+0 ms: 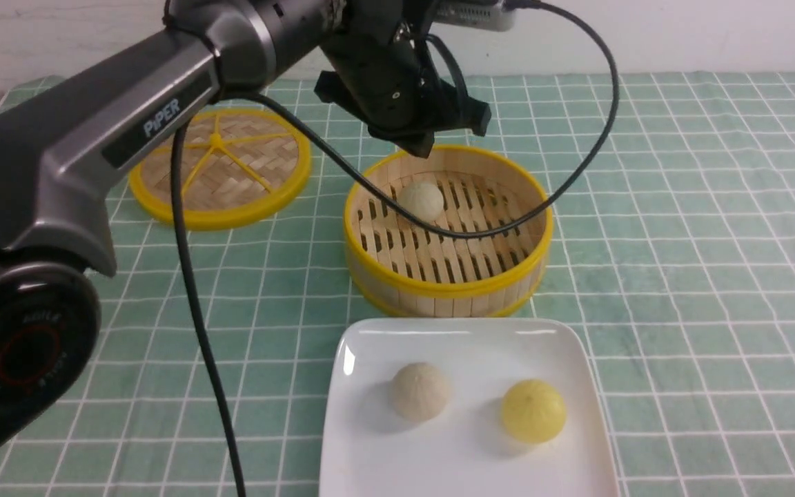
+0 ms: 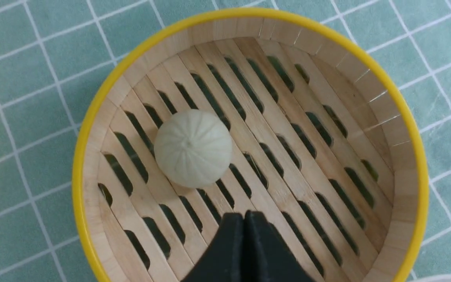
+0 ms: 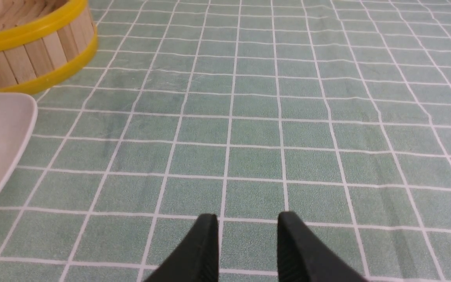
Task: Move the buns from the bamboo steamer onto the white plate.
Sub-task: 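Reach into the bamboo steamer and grasp a bun with the left gripper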
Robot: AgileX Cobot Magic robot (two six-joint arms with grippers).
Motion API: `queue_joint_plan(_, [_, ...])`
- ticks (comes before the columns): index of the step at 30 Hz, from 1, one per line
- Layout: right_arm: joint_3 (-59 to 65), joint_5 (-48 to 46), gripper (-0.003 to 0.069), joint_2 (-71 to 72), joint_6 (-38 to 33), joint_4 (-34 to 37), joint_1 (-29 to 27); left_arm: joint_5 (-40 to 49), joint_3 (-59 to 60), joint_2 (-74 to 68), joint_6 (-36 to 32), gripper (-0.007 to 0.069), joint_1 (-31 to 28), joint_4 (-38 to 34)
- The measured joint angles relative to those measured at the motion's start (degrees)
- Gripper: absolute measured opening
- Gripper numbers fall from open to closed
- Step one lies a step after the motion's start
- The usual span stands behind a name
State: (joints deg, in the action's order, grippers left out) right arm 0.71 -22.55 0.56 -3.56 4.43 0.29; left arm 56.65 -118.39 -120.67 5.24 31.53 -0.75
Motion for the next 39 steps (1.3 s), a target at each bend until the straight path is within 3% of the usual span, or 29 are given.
queue_joint_plan(11, [0.00,0.00,0.0240,0.00,0.00,0.00,0.00,0.37,-1.27,-7.46,0.17,0.0042,-7.30,-14.49])
queue_joint_plan(16, [0.00,0.00,0.0240,0.00,0.00,0.00,0.00,-2.69,-1.34,-7.46,-0.18,0.0110,-7.24,-14.44])
queue_joint_plan(23, [0.00,0.00,0.0240,0.00,0.00,0.00,0.00,-5.96,-1.45,-8.84,-0.23,0.0307,-7.20,-13.39])
queue_joint_plan(27, [0.00,0.00,0.0240,0.00,0.00,0.00,0.00,-6.36,-1.45,-10.69,-0.23,0.0374,-7.20,-13.90])
queue_joint_plan(39, [0.00,0.00,0.0240,0.00,0.00,0.00,0.00,-9.13,-1.71,-14.82,-0.23,0.0395,-7.20,-12.46])
